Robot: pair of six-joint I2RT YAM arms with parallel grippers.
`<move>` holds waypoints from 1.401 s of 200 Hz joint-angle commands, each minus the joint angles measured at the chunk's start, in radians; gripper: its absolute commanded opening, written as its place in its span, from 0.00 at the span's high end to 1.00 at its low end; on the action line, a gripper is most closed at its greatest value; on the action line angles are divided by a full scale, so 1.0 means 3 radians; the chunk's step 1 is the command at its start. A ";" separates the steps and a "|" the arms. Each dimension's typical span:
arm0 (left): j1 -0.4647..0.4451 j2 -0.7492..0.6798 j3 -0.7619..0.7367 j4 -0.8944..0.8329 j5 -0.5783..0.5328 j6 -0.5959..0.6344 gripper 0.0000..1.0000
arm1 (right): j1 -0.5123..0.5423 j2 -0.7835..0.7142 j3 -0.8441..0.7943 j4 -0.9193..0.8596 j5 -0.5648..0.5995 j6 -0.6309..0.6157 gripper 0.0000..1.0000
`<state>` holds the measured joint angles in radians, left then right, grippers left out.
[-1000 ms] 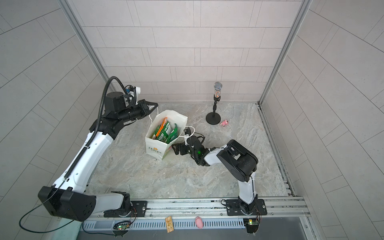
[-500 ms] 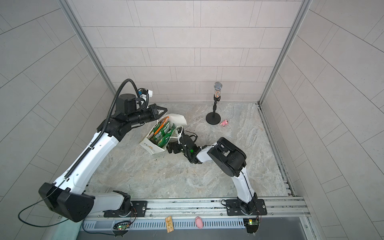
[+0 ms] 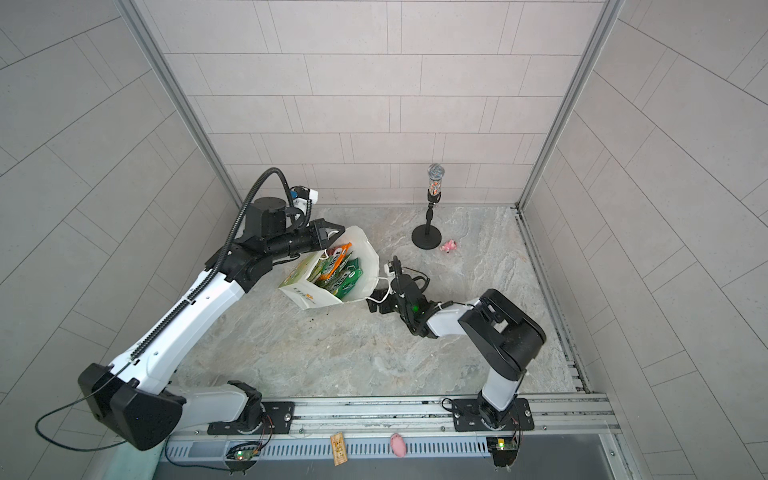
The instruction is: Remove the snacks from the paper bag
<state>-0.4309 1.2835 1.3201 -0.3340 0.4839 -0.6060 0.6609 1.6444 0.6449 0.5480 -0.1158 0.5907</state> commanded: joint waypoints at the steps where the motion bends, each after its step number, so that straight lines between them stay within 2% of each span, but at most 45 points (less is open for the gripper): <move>1: -0.0031 -0.0185 -0.0091 0.0182 -0.0008 -0.0005 1.00 | -0.0034 -0.0385 -0.0181 -0.0524 0.0200 -0.0071 0.03; 41: -0.0105 -0.0355 -0.0313 0.0247 -0.0044 -0.0103 1.00 | -0.0058 -0.1117 -0.0106 -0.1663 0.0804 -0.0251 0.03; 73: -0.0172 -0.0443 -0.0449 0.0325 -0.0117 -0.0133 1.00 | -0.0058 -0.1700 0.0016 -0.2118 0.0937 -0.0293 0.03; 90: -0.0192 -0.0434 -0.0459 0.0323 -0.0103 -0.0133 1.00 | -0.0057 -0.1950 0.0019 -0.2196 0.0840 -0.0309 0.03; 115: -0.0220 -0.0426 -0.0454 0.0318 -0.0085 -0.0113 1.00 | -0.0057 -0.2110 0.0064 -0.2188 0.0384 -0.0315 0.03; 144: -0.0241 -0.0422 -0.0453 0.0321 -0.0069 -0.0092 1.00 | -0.0033 -0.2038 0.0072 -0.1861 -0.0305 -0.0203 0.09; 160: -0.0256 -0.0422 -0.0454 0.0308 -0.0064 -0.0082 1.00 | 0.0031 -0.1931 0.0095 -0.1688 -0.0503 -0.0140 0.13; 180: -0.0272 -0.0425 -0.0455 0.0291 -0.0066 -0.0066 1.00 | 0.0121 -0.1733 0.0140 -0.1517 -0.0546 -0.0049 0.19; 211: -0.0296 -0.0437 -0.0448 0.0266 -0.0069 -0.0041 1.00 | 0.0189 -0.1365 0.0243 -0.1183 -0.0739 0.0144 0.36; 226: -0.0303 -0.0436 -0.0445 0.0250 -0.0057 -0.0022 1.00 | 0.0248 -0.1193 0.0319 -0.1076 -0.0773 0.0197 0.39; 280: -0.0342 -0.0511 -0.0433 0.0142 0.0036 0.0066 1.00 | 0.0303 -0.0718 0.0489 -0.0688 -0.0529 0.0492 0.45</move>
<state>-0.5228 1.1694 1.1862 -0.2928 0.4690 -0.6125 0.7502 1.3872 0.7628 0.2523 -0.3103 0.6731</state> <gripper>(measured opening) 0.040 0.568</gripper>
